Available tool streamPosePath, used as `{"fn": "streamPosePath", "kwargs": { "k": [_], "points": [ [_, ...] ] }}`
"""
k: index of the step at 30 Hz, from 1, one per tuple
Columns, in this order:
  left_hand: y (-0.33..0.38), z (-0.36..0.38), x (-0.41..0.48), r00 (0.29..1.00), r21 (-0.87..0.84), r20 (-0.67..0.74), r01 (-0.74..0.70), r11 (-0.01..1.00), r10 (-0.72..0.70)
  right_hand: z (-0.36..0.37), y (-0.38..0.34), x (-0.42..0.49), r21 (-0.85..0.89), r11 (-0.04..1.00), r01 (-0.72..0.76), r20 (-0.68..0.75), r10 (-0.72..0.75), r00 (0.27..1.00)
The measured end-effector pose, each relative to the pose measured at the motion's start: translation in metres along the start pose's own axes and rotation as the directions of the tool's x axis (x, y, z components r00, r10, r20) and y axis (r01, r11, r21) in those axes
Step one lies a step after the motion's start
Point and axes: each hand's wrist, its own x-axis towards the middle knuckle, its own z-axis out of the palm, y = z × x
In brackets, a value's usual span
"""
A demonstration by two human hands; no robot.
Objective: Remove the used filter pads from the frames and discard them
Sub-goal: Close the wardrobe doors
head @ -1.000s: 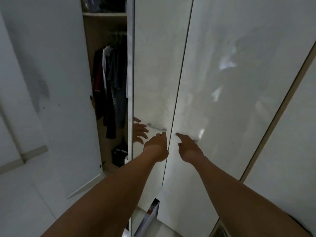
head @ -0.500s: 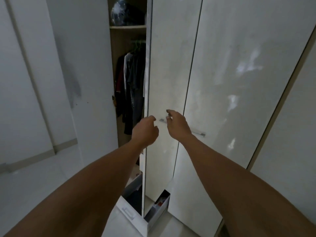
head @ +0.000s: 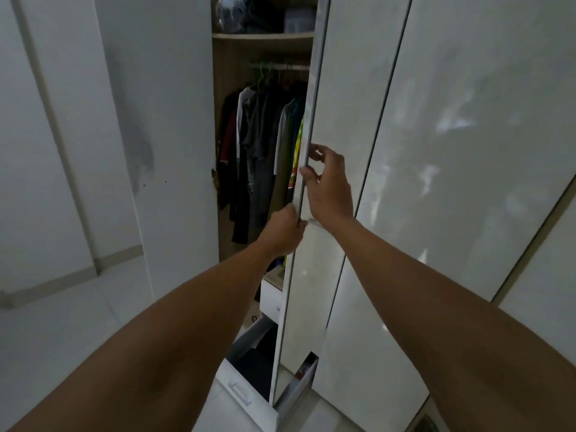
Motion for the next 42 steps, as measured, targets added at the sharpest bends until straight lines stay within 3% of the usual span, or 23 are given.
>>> {"fn": "streamPosePath", "kwargs": {
  "k": [5, 16, 22, 24, 30, 42],
  "points": [
    [-0.043, -0.019, 0.03, 0.998, -0.025, 0.028, -0.057, 0.998, 0.057, 0.039, 0.001, 0.017, 0.002, 1.0, 0.025, -0.034, -0.025, 0.999],
    [-0.122, -0.06, 0.113, 0.995, -0.071, 0.066, 0.079, 0.994, -0.074, 0.15, 0.004, 0.087, -0.126, 0.991, -0.043, 0.007, 0.045, 0.999],
    [-0.16, -0.065, 0.165, 0.992, -0.152, 0.069, 0.112, 0.982, -0.102, 0.198, 0.019, 0.114, -0.395, 0.918, -0.034, -0.06, 0.011, 0.998],
    [-0.178, -0.064, 0.192, 0.992, -0.15, 0.072, 0.112, 0.982, -0.102, 0.224, 0.028, 0.129, -0.377, 0.924, -0.063, -0.079, 0.036, 0.996],
    [-0.215, -0.061, 0.253, 0.994, -0.166, 0.097, 0.067, 0.984, -0.051, 0.277, 0.044, 0.163, -0.434, 0.896, -0.097, -0.154, 0.032, 0.988],
    [-0.27, -0.044, 0.395, 0.963, -0.135, 0.235, -0.102, 0.986, 0.132, 0.362, 0.1, 0.249, -0.649, 0.708, -0.278, -0.307, 0.091, 0.947]
  ]
}}
